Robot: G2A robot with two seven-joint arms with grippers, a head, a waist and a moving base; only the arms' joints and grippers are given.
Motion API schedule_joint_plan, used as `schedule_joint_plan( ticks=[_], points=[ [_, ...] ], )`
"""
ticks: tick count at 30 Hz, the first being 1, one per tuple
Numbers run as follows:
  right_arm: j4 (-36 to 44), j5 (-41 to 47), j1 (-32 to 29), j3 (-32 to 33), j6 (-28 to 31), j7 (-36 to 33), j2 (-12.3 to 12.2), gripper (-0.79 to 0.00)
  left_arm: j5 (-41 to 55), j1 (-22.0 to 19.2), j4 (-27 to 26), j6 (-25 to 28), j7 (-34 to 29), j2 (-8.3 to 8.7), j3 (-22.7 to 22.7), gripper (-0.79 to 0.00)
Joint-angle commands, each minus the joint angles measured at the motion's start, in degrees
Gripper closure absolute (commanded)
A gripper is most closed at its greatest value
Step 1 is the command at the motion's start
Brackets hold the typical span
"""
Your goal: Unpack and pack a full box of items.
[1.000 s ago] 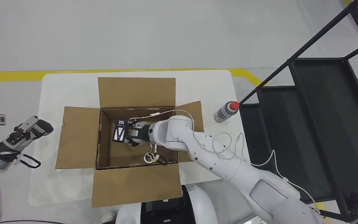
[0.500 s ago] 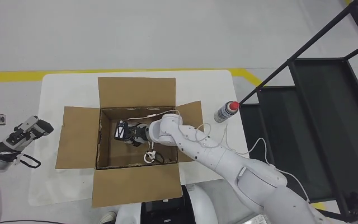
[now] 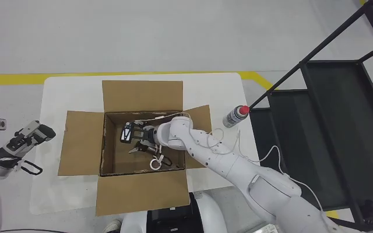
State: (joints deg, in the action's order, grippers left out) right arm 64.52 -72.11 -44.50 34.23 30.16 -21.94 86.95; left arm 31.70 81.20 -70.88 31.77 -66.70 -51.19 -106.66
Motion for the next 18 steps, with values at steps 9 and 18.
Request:
schedule_joint_plan(
  ticks=[9,18],
  points=[
    [39.1,-8.8,-26.3,22.4,2.6,4.2,-9.6,-0.785,0.0,0.0,0.0,0.0,0.0,0.00,0.0,-0.785],
    [51.7,-16.2,-48.3,40.0,-4.7,19.7,-13.3,-0.785,0.0,0.0,0.0,0.0,0.0,0.00,0.0,-0.785]
  ],
)
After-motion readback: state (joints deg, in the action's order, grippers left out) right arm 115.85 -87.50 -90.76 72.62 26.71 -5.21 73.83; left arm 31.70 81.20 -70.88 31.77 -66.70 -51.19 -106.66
